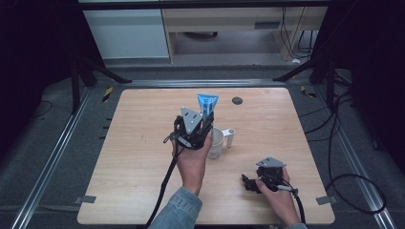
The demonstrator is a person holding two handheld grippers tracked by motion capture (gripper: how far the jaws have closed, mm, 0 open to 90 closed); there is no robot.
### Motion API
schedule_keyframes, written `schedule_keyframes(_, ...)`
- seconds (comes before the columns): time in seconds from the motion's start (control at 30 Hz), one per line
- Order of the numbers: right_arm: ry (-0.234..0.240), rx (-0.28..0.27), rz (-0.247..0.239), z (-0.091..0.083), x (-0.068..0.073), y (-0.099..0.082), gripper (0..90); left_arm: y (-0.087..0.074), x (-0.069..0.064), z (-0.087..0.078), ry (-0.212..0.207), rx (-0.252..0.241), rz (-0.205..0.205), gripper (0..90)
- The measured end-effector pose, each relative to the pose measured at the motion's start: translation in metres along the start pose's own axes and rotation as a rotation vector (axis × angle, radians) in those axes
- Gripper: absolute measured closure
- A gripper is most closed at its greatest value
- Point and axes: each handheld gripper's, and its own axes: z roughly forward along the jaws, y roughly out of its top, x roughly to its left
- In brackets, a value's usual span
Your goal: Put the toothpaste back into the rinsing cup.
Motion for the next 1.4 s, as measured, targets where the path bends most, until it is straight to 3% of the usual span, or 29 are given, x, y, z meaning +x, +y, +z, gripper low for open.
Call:
schedule_keyframes(0.33, 0.001, 0.001, 0.001, 0.000, 0.000, 0.000, 4.3, -0.003, -0.004, 0.005, -0.025, -0.038, 0.015, 71.7)
schedule_keyframes(0.5, 0.000, 0.000, 0.000, 0.000, 0.000, 0.000, 4.3, -0.006, -0.004, 0.010, -0.037, -0.029, 0.014, 71.6)
schedule_keyframes(0.63, 0.000, 0.001, 0.002, 0.000, 0.000, 0.000, 4.3, -0.010, -0.005, 0.016, -0.043, -0.023, 0.038, 71.6)
schedule_keyframes(0.77, 0.005, 0.001, -0.002, 0.000, 0.001, 0.000, 4.4, -0.014, -0.002, 0.022, -0.043, -0.041, 0.040, 71.6)
schedule_keyframes(0.93, 0.006, -0.001, 0.000, 0.000, 0.001, 0.000, 4.4, -0.024, 0.004, 0.030, -0.044, -0.050, 0.023, 71.6)
schedule_keyframes(1.4, 0.006, -0.001, -0.002, 0.000, 0.000, 0.000, 4.4, -0.053, 0.005, 0.047, -0.053, -0.017, 0.022, 71.6)
